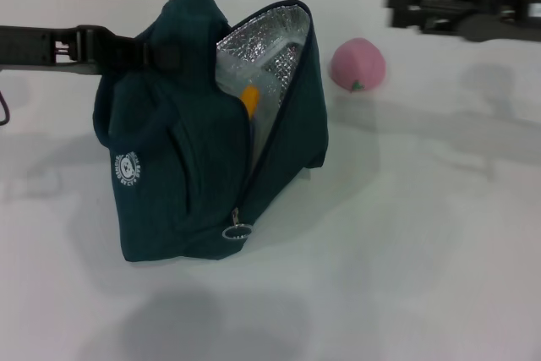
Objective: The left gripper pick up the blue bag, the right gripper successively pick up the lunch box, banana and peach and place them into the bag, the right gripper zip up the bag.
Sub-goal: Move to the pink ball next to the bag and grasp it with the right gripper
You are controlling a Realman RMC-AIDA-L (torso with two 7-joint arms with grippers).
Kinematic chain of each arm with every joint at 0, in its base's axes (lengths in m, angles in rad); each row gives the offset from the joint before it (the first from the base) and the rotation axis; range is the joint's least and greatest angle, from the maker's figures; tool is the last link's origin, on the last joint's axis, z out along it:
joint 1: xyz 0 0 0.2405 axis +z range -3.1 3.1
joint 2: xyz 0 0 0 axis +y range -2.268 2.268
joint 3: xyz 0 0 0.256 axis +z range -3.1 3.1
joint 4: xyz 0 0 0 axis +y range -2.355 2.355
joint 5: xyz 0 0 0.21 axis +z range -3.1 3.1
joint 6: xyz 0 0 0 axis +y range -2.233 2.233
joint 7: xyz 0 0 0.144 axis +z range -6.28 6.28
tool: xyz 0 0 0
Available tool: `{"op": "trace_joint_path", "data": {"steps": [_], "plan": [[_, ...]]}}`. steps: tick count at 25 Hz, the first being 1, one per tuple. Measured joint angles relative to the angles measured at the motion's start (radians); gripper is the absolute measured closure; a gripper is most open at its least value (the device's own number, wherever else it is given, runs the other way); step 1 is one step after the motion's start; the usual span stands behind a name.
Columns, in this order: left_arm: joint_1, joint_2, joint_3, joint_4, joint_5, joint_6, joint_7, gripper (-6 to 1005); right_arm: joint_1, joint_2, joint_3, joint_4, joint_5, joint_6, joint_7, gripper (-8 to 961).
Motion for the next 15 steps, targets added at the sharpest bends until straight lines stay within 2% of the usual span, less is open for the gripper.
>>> {"op": "trace_joint_path", "data": {"steps": [2,5,6,8,11,15], "plan": [[0.006,0.0,0.0,0.0,-0.008,0.0,0.0,963,-0.019,-0.028,-0.002,-0.054,-0.049,0.01,-0.014,241],[0.009,0.0,0.0,0.0,-0.01,-0.001,0.0,963,-0.034,-0.051,-0.002,-0.147,-0.15,0.033,-0.026,242],[0.009,0.0,0.0,0.0,-0.011,-0.002,0.0,963,-0.036,-0.052,-0.002,-0.177,-0.192,0.043,-0.026,243],[0.008,0.0,0.0,0.0,-0.011,-0.002,0.0,963,-0.033,-0.046,-0.002,-0.243,-0.289,0.077,-0.025,244],[0.005,-0.002,0.0,0.0,-0.012,-0.004,0.001,963,-0.005,-0.021,-0.002,-0.291,-0.414,0.141,0.001,245],[0.003,-0.007,0.0,0.0,-0.012,-0.007,0.001,963,0.085,0.004,-0.003,-0.265,-0.567,0.226,0.071,247]]}}
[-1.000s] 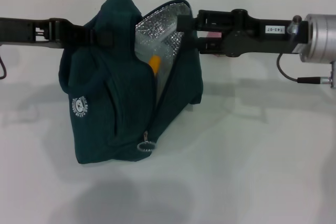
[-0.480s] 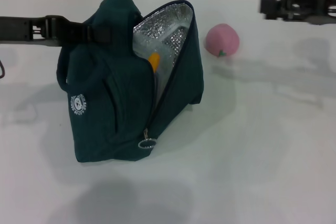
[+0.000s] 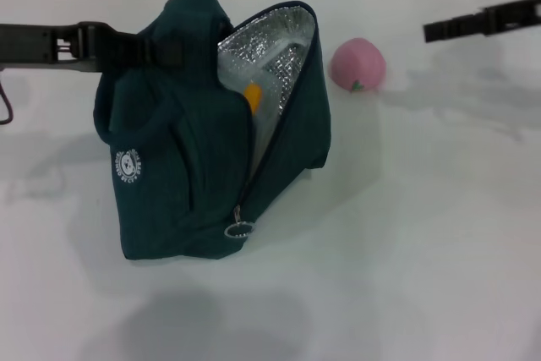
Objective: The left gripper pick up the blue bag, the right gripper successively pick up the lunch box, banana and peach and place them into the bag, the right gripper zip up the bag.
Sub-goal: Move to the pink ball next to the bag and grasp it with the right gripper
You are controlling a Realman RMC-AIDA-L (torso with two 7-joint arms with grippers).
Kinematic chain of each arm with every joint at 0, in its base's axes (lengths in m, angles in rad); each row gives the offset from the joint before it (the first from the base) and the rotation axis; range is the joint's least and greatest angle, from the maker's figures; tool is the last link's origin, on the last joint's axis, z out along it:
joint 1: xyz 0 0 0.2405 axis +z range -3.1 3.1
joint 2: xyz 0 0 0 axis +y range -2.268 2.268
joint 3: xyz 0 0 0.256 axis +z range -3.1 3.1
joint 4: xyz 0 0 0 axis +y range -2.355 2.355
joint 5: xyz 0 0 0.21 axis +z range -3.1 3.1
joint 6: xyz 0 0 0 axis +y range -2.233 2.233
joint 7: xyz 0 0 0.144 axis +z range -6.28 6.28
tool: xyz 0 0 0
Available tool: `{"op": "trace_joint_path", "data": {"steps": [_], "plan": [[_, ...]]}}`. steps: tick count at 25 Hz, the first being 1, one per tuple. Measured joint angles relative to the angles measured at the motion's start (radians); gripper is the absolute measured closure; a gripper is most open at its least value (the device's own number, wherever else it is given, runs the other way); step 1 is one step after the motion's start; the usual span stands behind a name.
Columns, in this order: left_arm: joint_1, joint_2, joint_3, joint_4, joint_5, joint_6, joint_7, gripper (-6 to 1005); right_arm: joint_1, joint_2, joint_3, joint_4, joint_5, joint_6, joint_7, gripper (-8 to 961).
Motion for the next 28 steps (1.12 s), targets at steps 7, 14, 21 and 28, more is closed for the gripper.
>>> {"op": "trace_joint_path", "data": {"steps": [7,14,21,28], "plan": [[-0.005,-0.003,0.0,0.0,-0.001,0.0,0.008,963,0.206,-0.002,0.0,0.219,-0.171,0.135,0.077,250],[-0.015,-0.006,0.005,0.0,-0.001,-0.001,0.011,963,0.343,-0.025,-0.007,0.439,-0.224,0.252,0.106,248],[-0.043,-0.025,0.007,0.0,0.002,-0.007,0.011,963,0.351,0.001,-0.021,0.493,-0.248,0.361,0.103,244],[-0.044,-0.031,0.008,0.001,0.004,-0.022,0.021,963,0.346,0.058,-0.069,0.495,-0.25,0.479,0.094,241]]}}
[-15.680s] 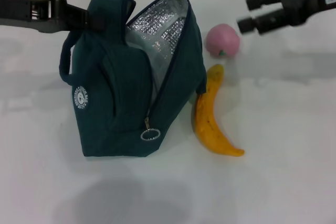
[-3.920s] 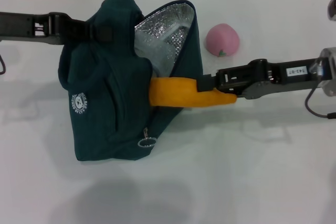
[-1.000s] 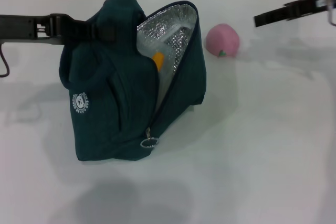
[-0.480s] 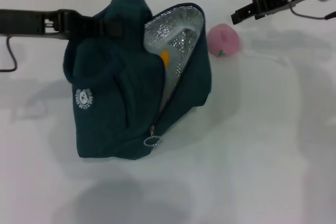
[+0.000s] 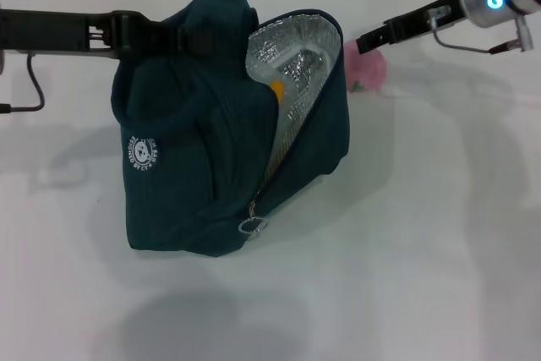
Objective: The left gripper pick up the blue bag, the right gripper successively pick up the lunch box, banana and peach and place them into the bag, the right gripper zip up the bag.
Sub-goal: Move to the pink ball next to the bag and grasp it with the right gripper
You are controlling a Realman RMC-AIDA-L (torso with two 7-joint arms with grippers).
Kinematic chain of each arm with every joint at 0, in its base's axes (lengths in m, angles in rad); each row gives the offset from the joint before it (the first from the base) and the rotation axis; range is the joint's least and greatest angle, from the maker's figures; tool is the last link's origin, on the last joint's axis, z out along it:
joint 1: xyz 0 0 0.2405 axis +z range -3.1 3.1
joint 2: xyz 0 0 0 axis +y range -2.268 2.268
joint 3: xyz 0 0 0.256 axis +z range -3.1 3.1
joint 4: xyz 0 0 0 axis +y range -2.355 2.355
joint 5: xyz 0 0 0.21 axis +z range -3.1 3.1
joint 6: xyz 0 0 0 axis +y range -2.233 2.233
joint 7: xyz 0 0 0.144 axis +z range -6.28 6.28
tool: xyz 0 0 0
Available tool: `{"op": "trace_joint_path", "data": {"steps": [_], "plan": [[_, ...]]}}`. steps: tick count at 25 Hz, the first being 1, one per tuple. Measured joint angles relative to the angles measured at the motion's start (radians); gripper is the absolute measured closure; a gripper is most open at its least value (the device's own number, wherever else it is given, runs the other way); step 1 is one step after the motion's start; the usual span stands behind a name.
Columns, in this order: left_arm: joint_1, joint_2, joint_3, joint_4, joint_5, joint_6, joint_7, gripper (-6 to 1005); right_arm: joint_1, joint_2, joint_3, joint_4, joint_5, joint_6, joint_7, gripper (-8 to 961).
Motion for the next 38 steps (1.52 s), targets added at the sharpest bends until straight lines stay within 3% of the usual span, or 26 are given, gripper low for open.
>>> {"op": "trace_joint_path", "data": {"steps": [4,15,23,38], "plan": [[-0.001,0.0,0.001,0.005,-0.001,-0.001,0.005,963,-0.006,0.027,-0.023,0.002,0.0,0.056,-0.001,240],[-0.007,0.005,0.001,0.0,0.001,-0.009,0.019,963,-0.013,0.047,-0.035,0.052,0.022,0.156,-0.045,237],[-0.012,0.005,0.001,-0.001,0.002,-0.009,0.02,963,-0.019,0.048,-0.035,0.066,0.143,0.151,-0.143,237],[-0.023,0.005,0.001,-0.001,0.007,-0.023,0.021,963,-0.032,0.049,-0.035,0.106,0.147,0.165,-0.165,239]]}}
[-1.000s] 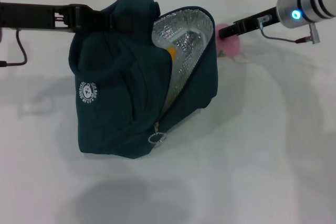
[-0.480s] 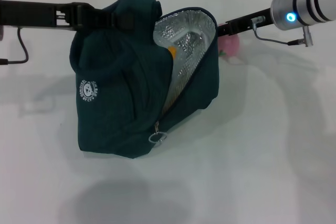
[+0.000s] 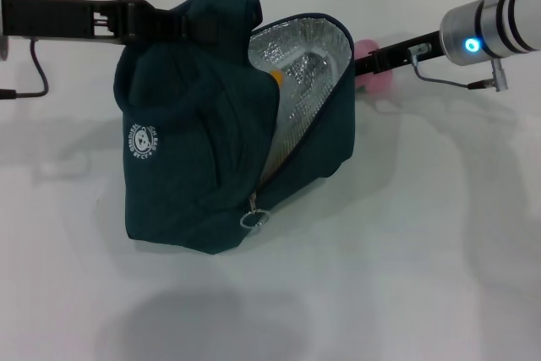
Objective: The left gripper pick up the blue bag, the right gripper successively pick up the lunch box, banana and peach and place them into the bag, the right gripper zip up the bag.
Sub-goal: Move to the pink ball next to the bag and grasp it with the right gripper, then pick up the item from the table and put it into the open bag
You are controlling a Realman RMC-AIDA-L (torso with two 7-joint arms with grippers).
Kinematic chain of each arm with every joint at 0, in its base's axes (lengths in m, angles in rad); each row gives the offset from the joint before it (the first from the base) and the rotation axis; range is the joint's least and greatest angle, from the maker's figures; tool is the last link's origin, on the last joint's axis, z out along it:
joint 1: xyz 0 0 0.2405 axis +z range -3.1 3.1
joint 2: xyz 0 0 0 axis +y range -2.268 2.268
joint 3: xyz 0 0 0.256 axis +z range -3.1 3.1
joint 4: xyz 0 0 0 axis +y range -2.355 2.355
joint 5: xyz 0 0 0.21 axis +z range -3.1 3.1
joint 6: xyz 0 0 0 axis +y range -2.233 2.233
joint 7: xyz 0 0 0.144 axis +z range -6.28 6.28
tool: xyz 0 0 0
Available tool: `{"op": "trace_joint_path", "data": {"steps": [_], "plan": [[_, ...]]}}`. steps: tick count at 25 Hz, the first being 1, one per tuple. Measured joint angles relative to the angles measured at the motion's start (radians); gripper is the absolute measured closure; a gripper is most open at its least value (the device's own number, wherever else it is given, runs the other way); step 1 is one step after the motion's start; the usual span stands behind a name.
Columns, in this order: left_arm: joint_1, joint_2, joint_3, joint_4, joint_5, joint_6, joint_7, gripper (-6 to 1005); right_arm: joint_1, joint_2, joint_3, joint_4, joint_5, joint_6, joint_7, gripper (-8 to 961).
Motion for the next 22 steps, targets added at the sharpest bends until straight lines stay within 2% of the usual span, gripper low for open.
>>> {"op": "trace_joint_path", "data": {"steps": [4,12,22], "plan": [[0.0,0.0,0.0,0.0,0.0,-0.001,0.0,963,0.0,0.0,0.0,-0.001,0.0,0.0,0.0,240],[0.005,0.005,-0.004,0.0,0.0,-0.002,0.0,963,0.001,0.001,-0.071,-0.036,0.008,0.013,-0.002,402],[0.004,0.012,-0.006,0.0,-0.003,-0.001,0.0,963,-0.004,0.001,-0.077,-0.057,0.01,0.007,-0.002,614]]}}
